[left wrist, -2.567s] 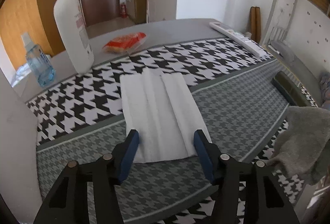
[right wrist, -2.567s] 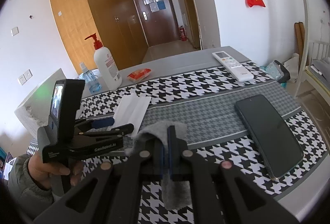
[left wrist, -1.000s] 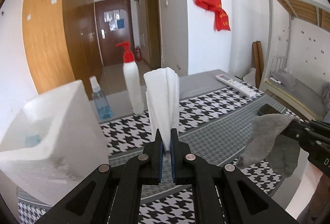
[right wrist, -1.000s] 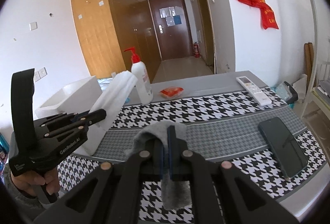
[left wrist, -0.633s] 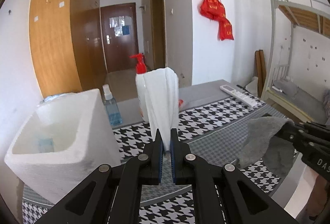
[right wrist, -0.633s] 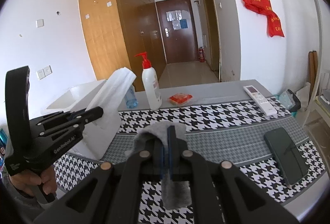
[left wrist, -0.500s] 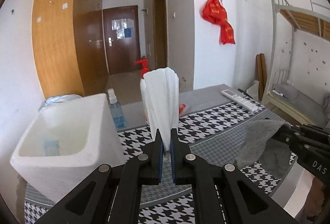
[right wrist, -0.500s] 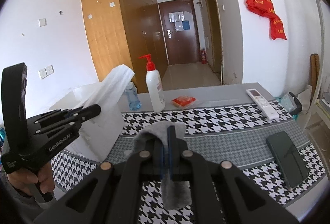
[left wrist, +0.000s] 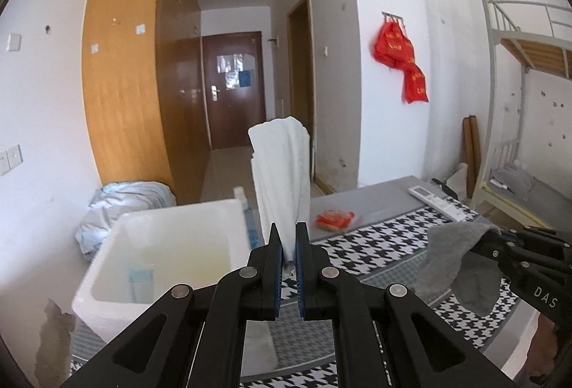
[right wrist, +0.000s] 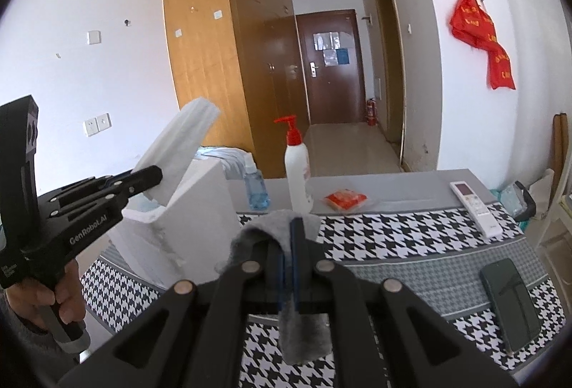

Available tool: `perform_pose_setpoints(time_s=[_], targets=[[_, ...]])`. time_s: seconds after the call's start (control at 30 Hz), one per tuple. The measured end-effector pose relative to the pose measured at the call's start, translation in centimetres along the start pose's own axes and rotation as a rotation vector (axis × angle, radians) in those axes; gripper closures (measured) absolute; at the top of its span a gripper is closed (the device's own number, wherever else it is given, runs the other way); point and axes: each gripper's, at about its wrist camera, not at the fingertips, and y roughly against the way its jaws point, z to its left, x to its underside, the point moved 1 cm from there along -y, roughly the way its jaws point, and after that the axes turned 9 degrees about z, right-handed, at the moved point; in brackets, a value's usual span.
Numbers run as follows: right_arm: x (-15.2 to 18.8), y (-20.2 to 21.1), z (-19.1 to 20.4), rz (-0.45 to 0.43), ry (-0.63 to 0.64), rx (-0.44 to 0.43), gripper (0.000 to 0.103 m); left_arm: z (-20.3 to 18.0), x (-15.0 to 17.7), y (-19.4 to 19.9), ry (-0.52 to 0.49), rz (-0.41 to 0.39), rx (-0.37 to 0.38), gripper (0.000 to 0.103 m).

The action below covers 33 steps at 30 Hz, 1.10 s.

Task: Organize soft objects
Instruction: 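Grasp and lift the white mask with the left gripper toward the foam box, then lower the white mask into the foam box and open the left gripper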

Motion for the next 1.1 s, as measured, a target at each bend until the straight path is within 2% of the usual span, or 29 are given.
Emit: perform_pose_setpoints(time_s=[0.4, 1.1], targets=[[-1.6, -0.9, 2.3, -0.014, 0.043, -0.04, 0.097, 3.2, -0.7, 0.4, 0.038, -0.03, -0.066, 0.096], [-3.1, -3.5, 6.4, 0.001, 0.121, -0.13, 0.097, 7.6, 0.2, -0.1, 0.113, 0.002, -0.177, 0.096]])
